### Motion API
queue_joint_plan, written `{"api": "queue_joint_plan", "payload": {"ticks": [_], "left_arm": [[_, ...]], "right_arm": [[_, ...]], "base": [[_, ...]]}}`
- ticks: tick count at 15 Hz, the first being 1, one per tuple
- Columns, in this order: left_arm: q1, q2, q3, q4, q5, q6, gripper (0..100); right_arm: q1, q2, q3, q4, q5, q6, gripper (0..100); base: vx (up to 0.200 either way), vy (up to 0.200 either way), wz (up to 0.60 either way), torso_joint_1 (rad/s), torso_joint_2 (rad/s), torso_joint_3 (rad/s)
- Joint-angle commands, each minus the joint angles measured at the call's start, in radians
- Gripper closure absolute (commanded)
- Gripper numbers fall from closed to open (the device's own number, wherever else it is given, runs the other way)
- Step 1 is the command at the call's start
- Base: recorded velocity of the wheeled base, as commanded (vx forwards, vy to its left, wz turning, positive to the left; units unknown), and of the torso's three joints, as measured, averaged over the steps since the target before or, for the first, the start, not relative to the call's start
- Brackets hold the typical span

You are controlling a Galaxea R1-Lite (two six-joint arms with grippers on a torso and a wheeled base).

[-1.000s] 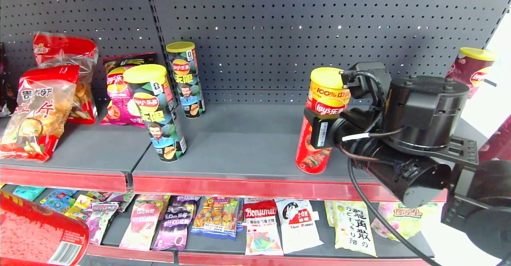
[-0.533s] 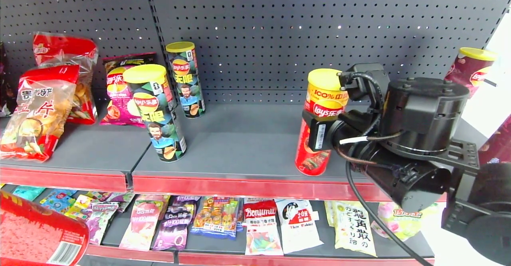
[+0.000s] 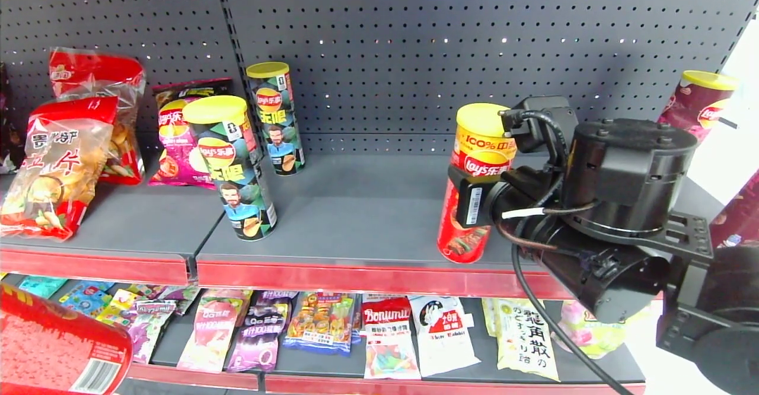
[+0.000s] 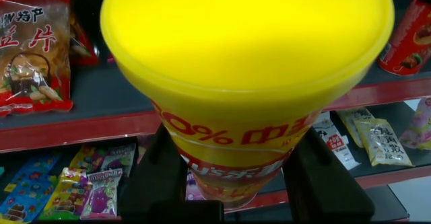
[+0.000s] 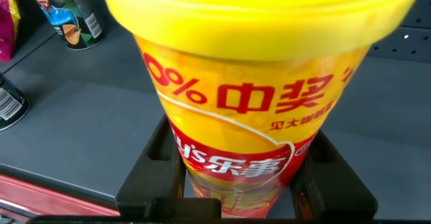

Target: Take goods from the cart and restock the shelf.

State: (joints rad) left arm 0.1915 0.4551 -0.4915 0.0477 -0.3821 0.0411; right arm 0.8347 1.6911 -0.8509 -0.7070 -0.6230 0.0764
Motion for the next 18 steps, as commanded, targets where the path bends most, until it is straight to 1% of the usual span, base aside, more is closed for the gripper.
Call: {"api": "queue_joint_plan", "payload": {"ticks": [1, 2, 3, 8, 11, 13, 15, 18], "left_arm": [[0.002, -0.001, 0.001, 0.000, -0.001, 0.000, 100], [0.000, -0.001, 0.001, 0.001, -0.001, 0.000, 100], [0.000, -0.001, 0.001, 0.000, -0.001, 0.000, 100], [0.000, -0.004, 0.011, 0.000, -0.001, 0.000, 100], [0.000, -0.004, 0.011, 0.000, -0.001, 0.000, 100], [0.000, -0.001, 0.011, 0.000, -0.001, 0.000, 100], [0.000, 0.011, 0.010, -0.002, -0.003, 0.000, 100], [0.000, 0.011, 0.010, -0.002, -0.004, 0.000, 100]], "right_arm": [[-0.002, 0.009, 0.001, 0.001, -0.003, 0.000, 100], [-0.003, 0.018, -0.001, 0.001, -0.023, -0.001, 100], [-0.003, 0.025, -0.001, 0.000, -0.040, 0.000, 0], [-0.002, 0.024, -0.007, 0.000, -0.038, 0.025, 0], [0.000, -0.014, 0.001, 0.001, -0.038, 0.026, 0], [0.026, -0.054, 0.027, 0.000, -0.038, 0.029, 0], [0.058, -0.088, 0.082, 0.000, -0.040, 0.043, 0], [0.069, -0.120, 0.121, 0.000, -0.041, 0.045, 0]], "base": [[0.000, 0.000, 0.00, 0.000, 0.00, 0.000], [0.000, 0.000, 0.00, 0.000, 0.00, 0.000], [0.000, 0.000, 0.00, 0.000, 0.00, 0.000], [0.000, 0.000, 0.00, 0.000, 0.00, 0.000], [0.000, 0.000, 0.00, 0.000, 0.00, 0.000], [0.000, 0.000, 0.00, 0.000, 0.00, 0.000], [0.000, 0.000, 0.00, 0.000, 0.00, 0.000], [0.000, 0.000, 0.00, 0.000, 0.00, 0.000]]}}
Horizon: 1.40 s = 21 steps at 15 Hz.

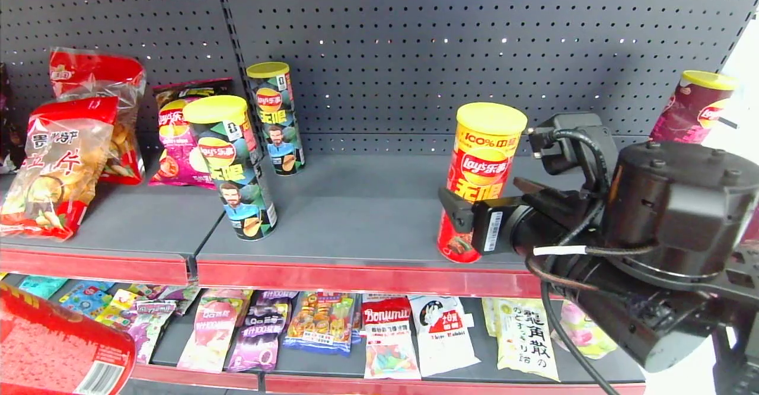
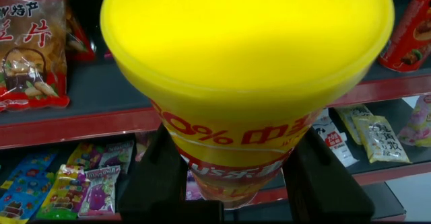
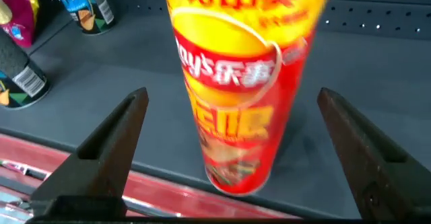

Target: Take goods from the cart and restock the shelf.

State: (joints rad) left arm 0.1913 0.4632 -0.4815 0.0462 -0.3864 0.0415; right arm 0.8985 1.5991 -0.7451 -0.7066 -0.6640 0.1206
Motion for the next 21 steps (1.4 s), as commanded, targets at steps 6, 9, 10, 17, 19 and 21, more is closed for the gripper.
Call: {"api": "queue_joint_plan", "payload": {"ticks": [6, 9, 10, 17, 19, 21], "left_arm": [[0.000, 0.008, 0.000, 0.000, -0.002, 0.000, 100], [-0.001, 0.022, -0.003, -0.002, -0.006, 0.000, 100], [-0.003, 0.032, -0.005, -0.003, -0.008, 0.000, 100], [-0.024, 0.057, -0.009, -0.006, -0.178, 0.011, 100], [-0.081, 0.111, -0.039, -0.008, -0.184, 0.029, 100], [-0.110, 0.181, -0.085, -0.008, -0.183, 0.029, 100]], "right_arm": [[0.072, -0.260, 0.240, 0.001, 0.009, -0.026, 0], [-0.038, -0.400, 0.299, 0.007, 0.049, -0.096, 0], [-0.109, -0.456, 0.319, 0.012, 0.124, -0.136, 0], [-0.675, -1.099, 0.467, 0.605, 0.670, -0.282, 0], [-0.722, -1.426, 0.461, 0.947, 0.658, -0.271, 0], [-0.741, -1.499, 0.455, 1.038, 0.577, -0.263, 0]], "base": [[0.000, 0.000, 0.00, 0.000, 0.00, 0.000], [0.000, 0.000, 0.00, 0.000, 0.00, 0.000], [0.000, 0.000, 0.00, 0.000, 0.00, 0.000], [0.000, 0.000, 0.00, 0.000, 0.00, 0.000], [0.000, 0.000, 0.00, 0.000, 0.00, 0.000], [0.000, 0.000, 0.00, 0.000, 0.00, 0.000]]}}
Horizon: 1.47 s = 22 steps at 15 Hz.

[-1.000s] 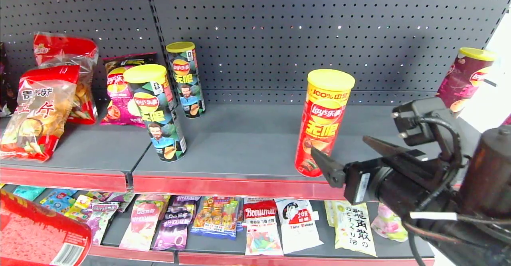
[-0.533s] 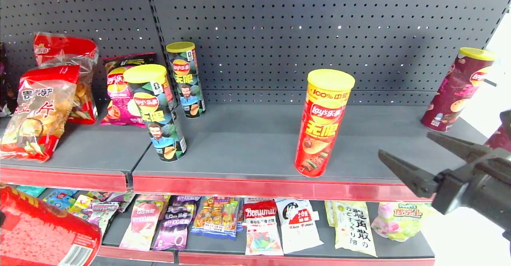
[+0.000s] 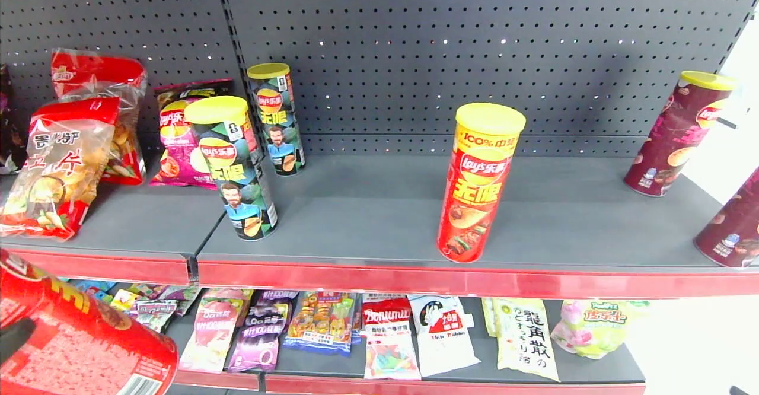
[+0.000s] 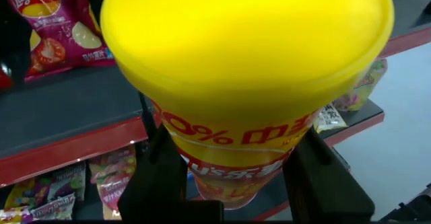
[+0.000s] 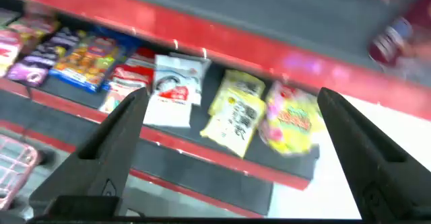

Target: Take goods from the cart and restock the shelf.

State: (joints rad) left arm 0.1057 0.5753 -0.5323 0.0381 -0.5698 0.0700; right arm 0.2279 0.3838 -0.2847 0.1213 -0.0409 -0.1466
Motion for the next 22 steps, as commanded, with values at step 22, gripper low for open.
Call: {"api": "queue_joint_plan", "payload": {"ticks": [22], "left_arm": [[-0.130, 0.209, -0.038, -0.135, 0.007, -0.006, 100]], "right_arm": [[-0.226, -0.194, 0.229, -0.048, -0.113, 0.140, 0]], "base": [[0.000, 0.000, 0.00, 0.000, 0.00, 0.000]]}}
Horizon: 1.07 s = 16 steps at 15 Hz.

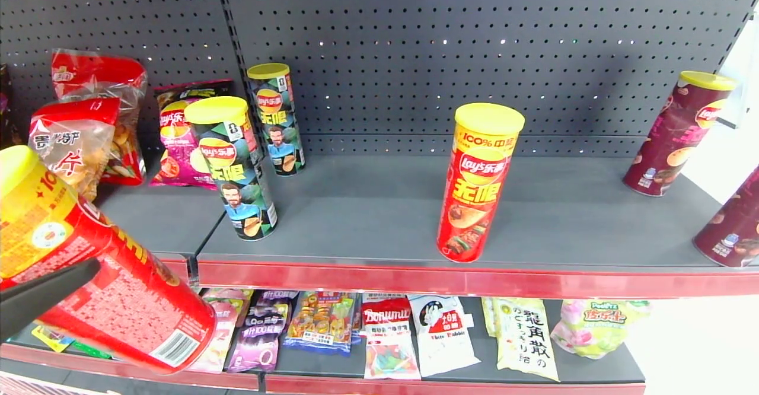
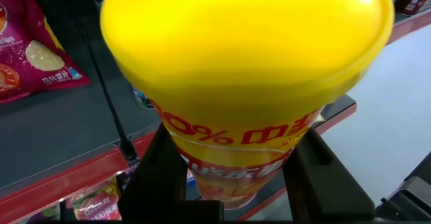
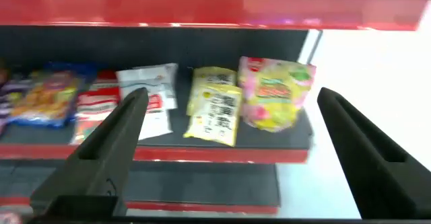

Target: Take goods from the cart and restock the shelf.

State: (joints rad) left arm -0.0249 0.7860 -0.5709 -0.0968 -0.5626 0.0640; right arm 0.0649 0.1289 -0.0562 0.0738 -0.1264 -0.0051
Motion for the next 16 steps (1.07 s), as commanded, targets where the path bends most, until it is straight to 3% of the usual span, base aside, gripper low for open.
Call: {"api": "queue_joint_plan", "payload": {"ticks": [1, 4, 7, 9, 11, 16], "left_arm": [[0.000, -0.002, 0.000, 0.000, 0.000, 0.000, 100], [-0.001, -0.024, 0.006, 0.002, 0.000, 0.000, 100], [-0.001, -0.065, 0.037, 0.002, -0.010, 0.000, 100], [-0.001, -0.083, 0.048, 0.002, -0.010, 0.000, 100], [-0.001, -0.088, 0.048, 0.002, -0.007, 0.000, 100], [-0.001, -0.090, 0.046, 0.000, -0.003, 0.000, 100]], "right_arm": [[-0.063, 0.061, 0.001, 0.000, -0.027, -0.001, 0], [-0.036, -0.077, 0.001, -0.002, 0.002, 0.007, 0], [-0.063, -0.126, 0.015, -0.035, 0.129, -0.010, 0], [-0.063, -0.127, 0.018, -0.043, 0.122, -0.007, 0], [-0.063, -0.127, 0.047, -0.105, 0.044, 0.073, 0], [-0.063, -0.127, 0.055, -0.075, 0.120, 0.017, 0]], "base": [[0.000, 0.000, 0.00, 0.000, 0.00, 0.000], [0.000, 0.000, 0.00, 0.000, 0.00, 0.000], [0.000, 0.000, 0.00, 0.000, 0.00, 0.000], [0.000, 0.000, 0.00, 0.000, 0.00, 0.000], [0.000, 0.000, 0.00, 0.000, 0.00, 0.000], [0.000, 0.000, 0.00, 0.000, 0.00, 0.000]]}}
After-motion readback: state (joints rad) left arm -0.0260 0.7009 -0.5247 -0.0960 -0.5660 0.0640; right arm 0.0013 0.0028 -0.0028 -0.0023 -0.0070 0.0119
